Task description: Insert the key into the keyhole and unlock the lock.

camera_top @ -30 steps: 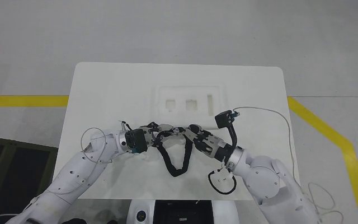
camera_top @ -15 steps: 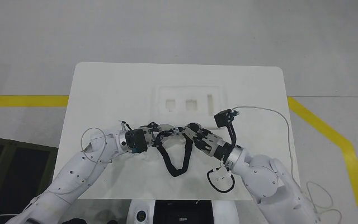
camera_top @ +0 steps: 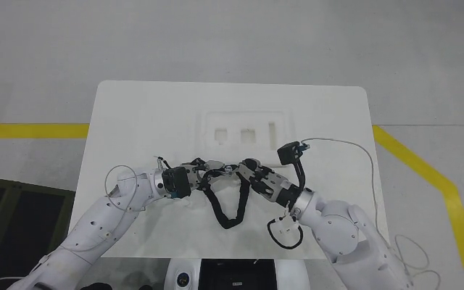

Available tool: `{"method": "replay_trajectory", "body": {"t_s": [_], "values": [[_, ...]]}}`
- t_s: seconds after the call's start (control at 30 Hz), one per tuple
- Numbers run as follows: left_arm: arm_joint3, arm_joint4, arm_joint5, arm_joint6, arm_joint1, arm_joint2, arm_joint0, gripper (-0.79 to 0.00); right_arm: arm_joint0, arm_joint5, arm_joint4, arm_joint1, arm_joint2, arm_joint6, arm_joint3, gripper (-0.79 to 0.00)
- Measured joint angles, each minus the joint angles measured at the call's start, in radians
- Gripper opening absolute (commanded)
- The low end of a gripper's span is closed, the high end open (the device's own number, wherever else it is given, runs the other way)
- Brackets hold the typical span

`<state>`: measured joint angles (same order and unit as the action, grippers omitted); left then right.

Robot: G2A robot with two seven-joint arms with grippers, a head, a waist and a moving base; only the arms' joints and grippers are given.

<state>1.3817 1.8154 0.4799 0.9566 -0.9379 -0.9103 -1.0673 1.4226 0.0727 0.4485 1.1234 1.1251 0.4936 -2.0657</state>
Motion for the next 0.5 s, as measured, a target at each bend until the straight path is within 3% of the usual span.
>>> {"method": "replay_trajectory", "body": {"t_s": [0.5], "values": [[0.0,0.0,0.0,0.0,0.0,0.0,0.0,-0.785,0.032,0.019,0.014,0.0,0.006,-0.011,-0.011,-0.785]]}}
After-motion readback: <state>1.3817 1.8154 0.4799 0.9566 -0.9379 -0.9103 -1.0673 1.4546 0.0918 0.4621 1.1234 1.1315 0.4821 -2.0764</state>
